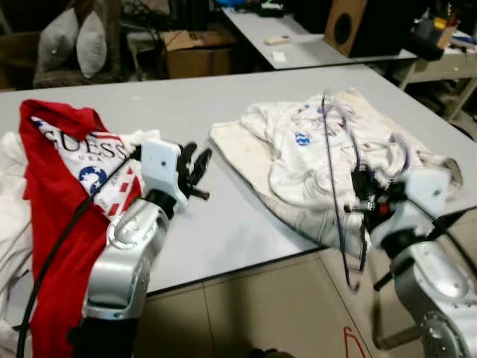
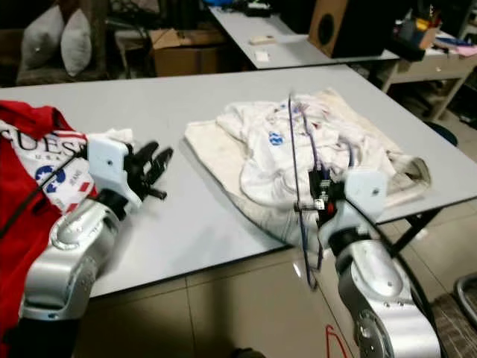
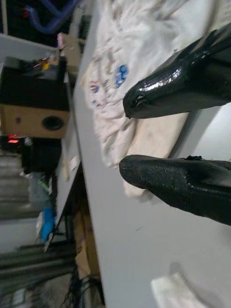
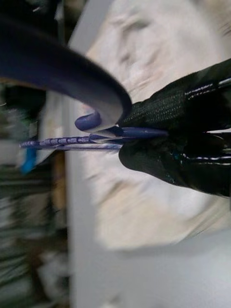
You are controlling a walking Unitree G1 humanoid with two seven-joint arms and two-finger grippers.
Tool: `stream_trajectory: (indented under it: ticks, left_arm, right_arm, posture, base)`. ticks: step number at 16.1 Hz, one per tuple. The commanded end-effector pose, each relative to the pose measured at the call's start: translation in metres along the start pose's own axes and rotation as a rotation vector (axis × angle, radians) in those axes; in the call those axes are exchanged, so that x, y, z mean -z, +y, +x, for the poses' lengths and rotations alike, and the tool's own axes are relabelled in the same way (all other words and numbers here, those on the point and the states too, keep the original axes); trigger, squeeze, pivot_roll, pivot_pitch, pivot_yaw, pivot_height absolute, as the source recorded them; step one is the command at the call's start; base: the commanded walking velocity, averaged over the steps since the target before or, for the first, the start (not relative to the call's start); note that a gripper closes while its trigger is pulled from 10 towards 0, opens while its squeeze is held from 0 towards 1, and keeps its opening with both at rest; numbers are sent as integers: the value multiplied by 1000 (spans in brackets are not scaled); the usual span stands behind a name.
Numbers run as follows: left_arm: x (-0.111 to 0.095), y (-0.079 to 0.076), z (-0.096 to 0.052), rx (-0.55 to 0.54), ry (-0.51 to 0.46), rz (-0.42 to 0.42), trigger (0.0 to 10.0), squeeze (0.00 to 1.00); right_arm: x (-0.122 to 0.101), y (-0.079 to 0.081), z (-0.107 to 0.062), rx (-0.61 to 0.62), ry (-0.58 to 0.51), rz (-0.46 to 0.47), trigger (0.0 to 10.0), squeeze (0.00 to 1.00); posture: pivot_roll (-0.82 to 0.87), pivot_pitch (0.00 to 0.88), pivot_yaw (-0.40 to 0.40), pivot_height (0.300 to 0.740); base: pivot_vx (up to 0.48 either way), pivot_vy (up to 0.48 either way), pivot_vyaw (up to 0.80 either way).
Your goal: Hang hanger
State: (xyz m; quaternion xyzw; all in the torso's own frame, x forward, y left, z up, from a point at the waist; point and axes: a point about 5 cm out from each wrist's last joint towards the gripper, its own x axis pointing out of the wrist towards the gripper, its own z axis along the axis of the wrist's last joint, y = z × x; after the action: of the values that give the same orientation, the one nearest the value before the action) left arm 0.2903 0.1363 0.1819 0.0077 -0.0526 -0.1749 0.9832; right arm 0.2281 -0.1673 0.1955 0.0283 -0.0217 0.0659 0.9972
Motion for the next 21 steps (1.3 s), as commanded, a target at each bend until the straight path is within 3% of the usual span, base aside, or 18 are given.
stream_trajectory:
  ticks: [1,3,6,8,10,12,16,21]
  left_arm:
    - [-12,4,1,-21,-39,-9,10000,0]
    - [-17,6,1,-13,-52,5,10000,0]
    - [-9,1,-2,10,-19,7,10000,0]
    - [-3,0,-2,13,7,2,10000,0]
    - [10,-2,-5,8,47,-38,10000,0]
    - [8,-4,-4,4,41,8,10000,0]
    - [10,-15,-1,12,39,-21,10000,0]
    - [11,-10,-1,-26,41,-74,10000,0]
  right_arm:
    - [-17,7,-1,-38,-77,37,10000,0]
    - [-20,9,-3,-46,-70,41,10000,0]
    - [-3,-27,-13,113,32,-42,10000,0]
    - [-1,-33,-16,145,55,-49,10000,0]
    - [-2,-30,-21,136,64,-52,10000,0]
    - [-2,-27,-22,120,66,-58,10000,0]
    - [1,-22,-25,110,88,-52,10000,0]
    - [5,-23,-25,91,138,-64,10000,0]
  posture:
    - [-25,0,-13,740]
    - [-23,0,-8,740]
    - [-32,0,4,740]
    - [-41,0,9,740]
    - [-56,0,14,740]
    - [-62,3,11,740]
    - [-79,25,5,740]
    - [-77,38,-4,740]
  base:
    - [0,0,0]
    - [0,0,0]
    - [0,0,0]
    - [0,0,0]
    - [0,0,-800]
    - [0,0,-800]
    - [0,-375,-752]
    - [0,-75,0]
